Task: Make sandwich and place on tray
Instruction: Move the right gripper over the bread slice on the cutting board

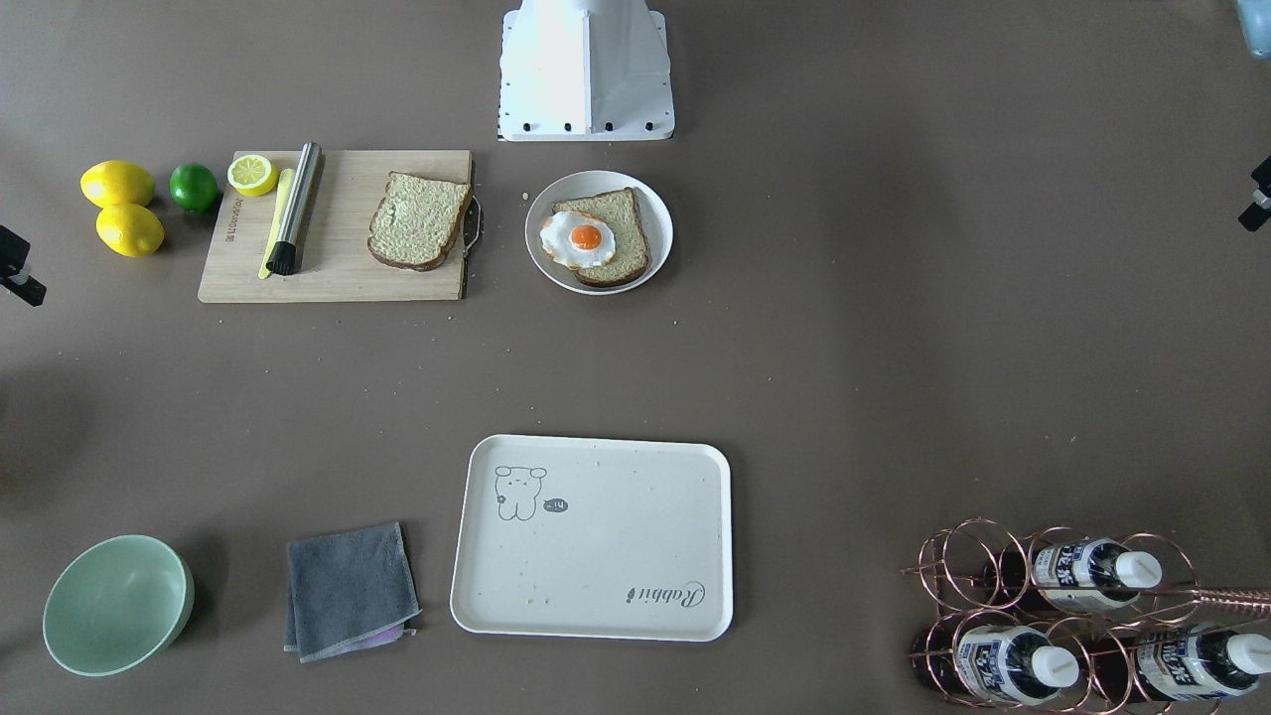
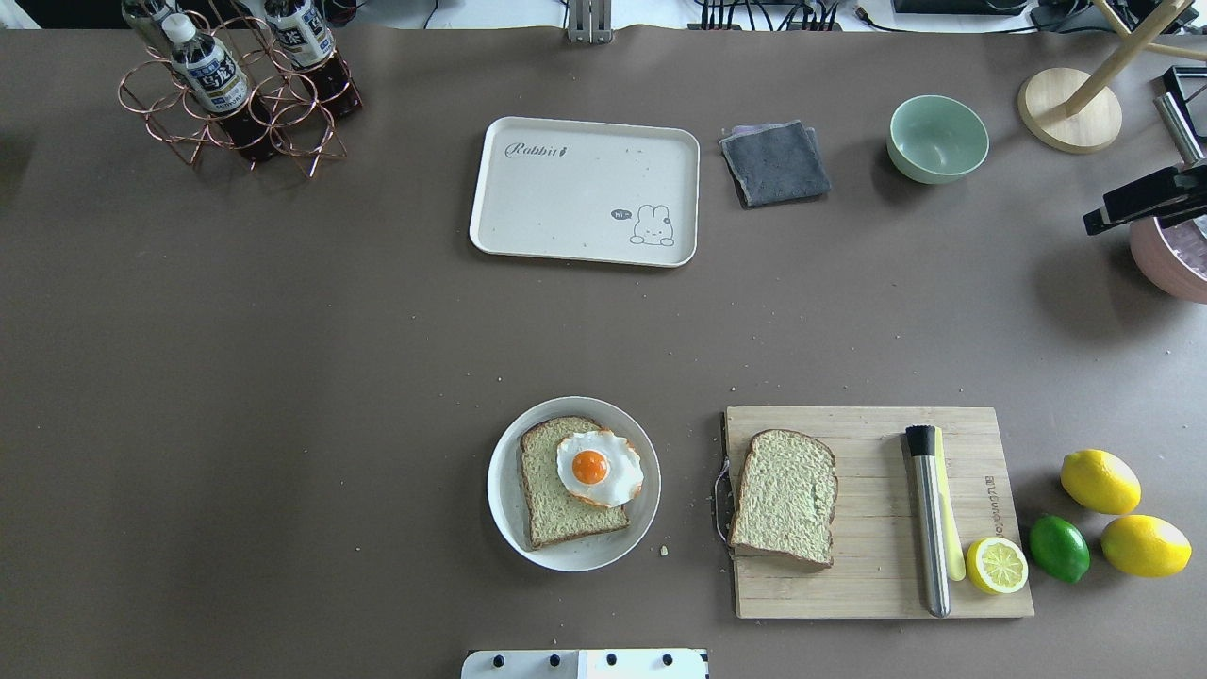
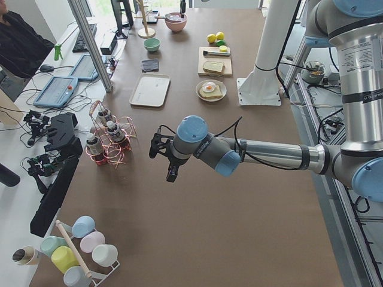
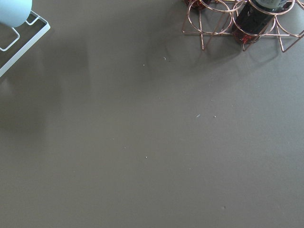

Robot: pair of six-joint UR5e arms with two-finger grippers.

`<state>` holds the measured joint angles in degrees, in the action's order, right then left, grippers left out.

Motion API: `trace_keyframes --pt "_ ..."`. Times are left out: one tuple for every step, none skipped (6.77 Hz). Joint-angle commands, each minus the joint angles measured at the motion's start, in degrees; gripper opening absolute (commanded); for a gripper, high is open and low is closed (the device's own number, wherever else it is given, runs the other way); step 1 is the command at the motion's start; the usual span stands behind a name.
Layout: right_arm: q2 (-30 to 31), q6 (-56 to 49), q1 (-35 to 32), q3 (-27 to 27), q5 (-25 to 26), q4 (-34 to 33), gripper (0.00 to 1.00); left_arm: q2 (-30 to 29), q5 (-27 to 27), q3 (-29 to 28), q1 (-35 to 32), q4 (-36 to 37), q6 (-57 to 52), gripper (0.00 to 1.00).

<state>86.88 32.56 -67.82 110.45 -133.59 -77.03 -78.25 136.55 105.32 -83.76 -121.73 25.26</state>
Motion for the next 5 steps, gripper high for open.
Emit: trace_keyframes --pt "-2.5 13.1 11.9 2.3 4.7 5.5 1.00 0.2 0.0 -0.3 0.7 -2.4 4.6 0.99" --pt "-1.8 17.7 17.7 2.4 9.2 9.1 1.00 0.4 -0.1 -0.4 0.7 -2.4 5.6 0.99" --pt "-1.6 26.1 24.2 2.8 13.7 11.8 1.00 0.5 -0.1 -0.4 0.7 -2.4 5.6 0.99" --pt "-1.2 30.1 28.8 2.9 15.9 14.0 1.00 0.3 -0.2 -0.5 0.7 -2.4 5.7 0.99" --pt "0.3 33.8 31.8 3.4 17.0 15.9 1.00 0.0 -0.3 -0.3 0.7 -2.4 6.4 0.99"
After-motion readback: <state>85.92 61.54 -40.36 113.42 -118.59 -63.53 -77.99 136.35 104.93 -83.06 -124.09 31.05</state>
